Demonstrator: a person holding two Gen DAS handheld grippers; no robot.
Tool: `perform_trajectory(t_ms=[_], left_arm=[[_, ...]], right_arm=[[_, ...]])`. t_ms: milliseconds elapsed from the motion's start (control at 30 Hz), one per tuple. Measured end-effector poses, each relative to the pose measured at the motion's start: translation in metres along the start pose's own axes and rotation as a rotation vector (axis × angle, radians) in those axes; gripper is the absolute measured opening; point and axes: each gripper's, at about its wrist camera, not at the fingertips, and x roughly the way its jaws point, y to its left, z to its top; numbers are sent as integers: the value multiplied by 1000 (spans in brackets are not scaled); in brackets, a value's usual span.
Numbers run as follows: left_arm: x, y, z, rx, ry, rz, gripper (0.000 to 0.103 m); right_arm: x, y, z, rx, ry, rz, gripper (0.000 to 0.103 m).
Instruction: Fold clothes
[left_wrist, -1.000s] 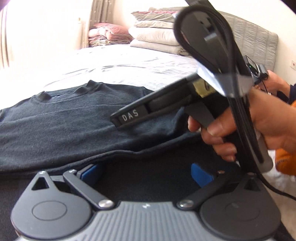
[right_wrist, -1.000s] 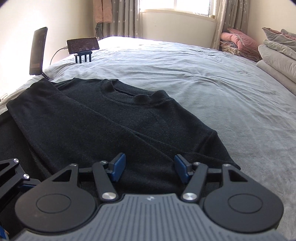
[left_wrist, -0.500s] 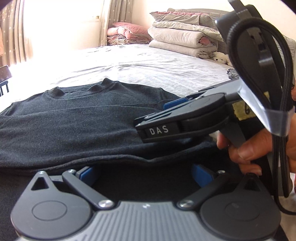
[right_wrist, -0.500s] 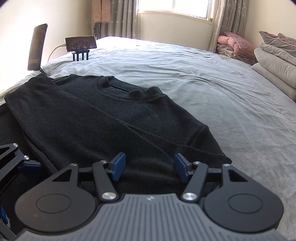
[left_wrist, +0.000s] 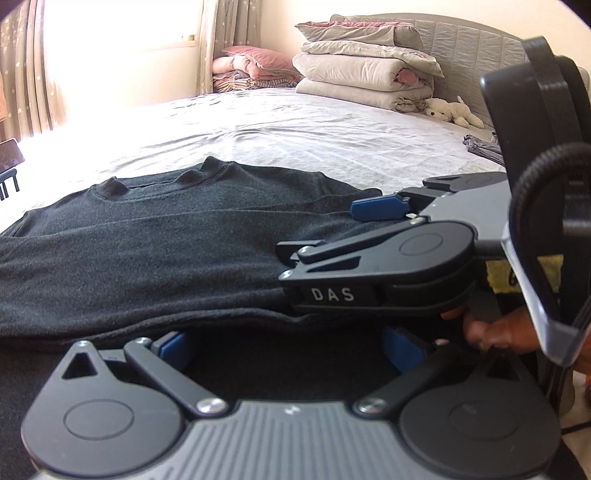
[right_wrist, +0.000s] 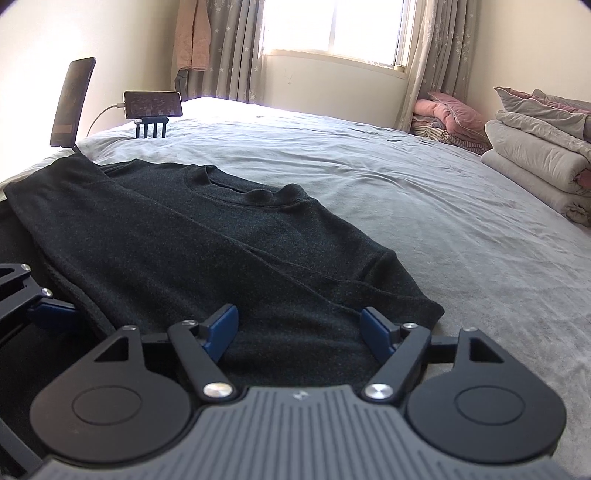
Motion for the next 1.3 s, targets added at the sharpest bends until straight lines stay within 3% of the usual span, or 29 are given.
perform_trajectory(t_ms=[367,1300], left_arm=[[0,0,-1,-3,3,-1,103],[0,0,-2,-4,0,-3,103]], right_arm=[[4,-4,-2,35,4,14,91],[3,-5,-4,46,1,15,93]])
